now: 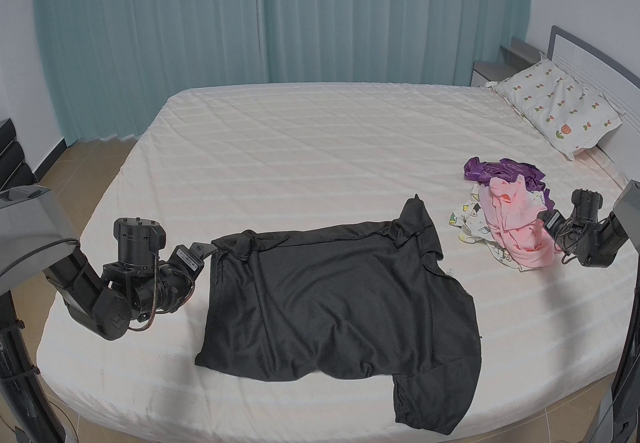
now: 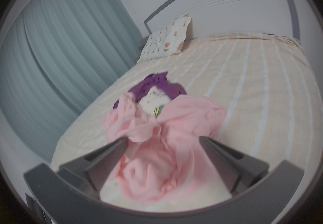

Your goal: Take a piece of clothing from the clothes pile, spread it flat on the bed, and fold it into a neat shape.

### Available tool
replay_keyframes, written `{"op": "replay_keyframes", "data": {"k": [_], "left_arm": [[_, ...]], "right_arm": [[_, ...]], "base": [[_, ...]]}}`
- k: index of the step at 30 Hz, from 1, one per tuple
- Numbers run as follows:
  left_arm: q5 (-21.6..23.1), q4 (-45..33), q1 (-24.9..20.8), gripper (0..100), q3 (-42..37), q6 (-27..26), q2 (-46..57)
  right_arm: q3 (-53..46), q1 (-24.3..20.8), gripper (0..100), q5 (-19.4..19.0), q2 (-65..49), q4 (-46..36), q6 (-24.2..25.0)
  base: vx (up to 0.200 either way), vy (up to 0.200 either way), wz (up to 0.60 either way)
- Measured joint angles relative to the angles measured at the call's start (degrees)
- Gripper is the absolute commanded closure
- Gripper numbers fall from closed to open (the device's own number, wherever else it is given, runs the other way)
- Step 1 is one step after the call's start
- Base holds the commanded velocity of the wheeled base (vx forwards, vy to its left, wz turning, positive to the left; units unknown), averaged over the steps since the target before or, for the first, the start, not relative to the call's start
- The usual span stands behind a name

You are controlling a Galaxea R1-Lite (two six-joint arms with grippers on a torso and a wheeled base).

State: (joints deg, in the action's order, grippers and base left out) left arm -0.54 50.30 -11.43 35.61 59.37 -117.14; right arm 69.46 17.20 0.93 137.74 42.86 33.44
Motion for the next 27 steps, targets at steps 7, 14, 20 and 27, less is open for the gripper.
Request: {"op": "replay_keyframes", "data": {"k": [7,14,20,27], "left_arm": [[0.07,-0.02,-0.11,0,-0.99,-0.11,0.13],[1.65,0.00,-0.11,0,-3.58,-0.39,1.01],[5.07,0.06,-0.05,0,-7.45,-0.66,3.13],[6.96,0.12,-0.05,0,-12.57,-3.86,4.51]], "right_arm": [[-11.12,-0.76,0,-7.44,-10.15,-2.46,-3.67],[-25.48,-4.45,0,-11.40,-20.41,-5.58,-4.53],[-38.24,-8.67,0,-11.08,-24.52,-2.41,-0.99],[-50.97,-13.29,0,-10.86,-25.34,14.03,5.12]], "base": [[0.000,0.000,0.00],[0.000,0.000,0.00],[-0.100,0.000,0.00],[0.000,0.000,0.00]]}}
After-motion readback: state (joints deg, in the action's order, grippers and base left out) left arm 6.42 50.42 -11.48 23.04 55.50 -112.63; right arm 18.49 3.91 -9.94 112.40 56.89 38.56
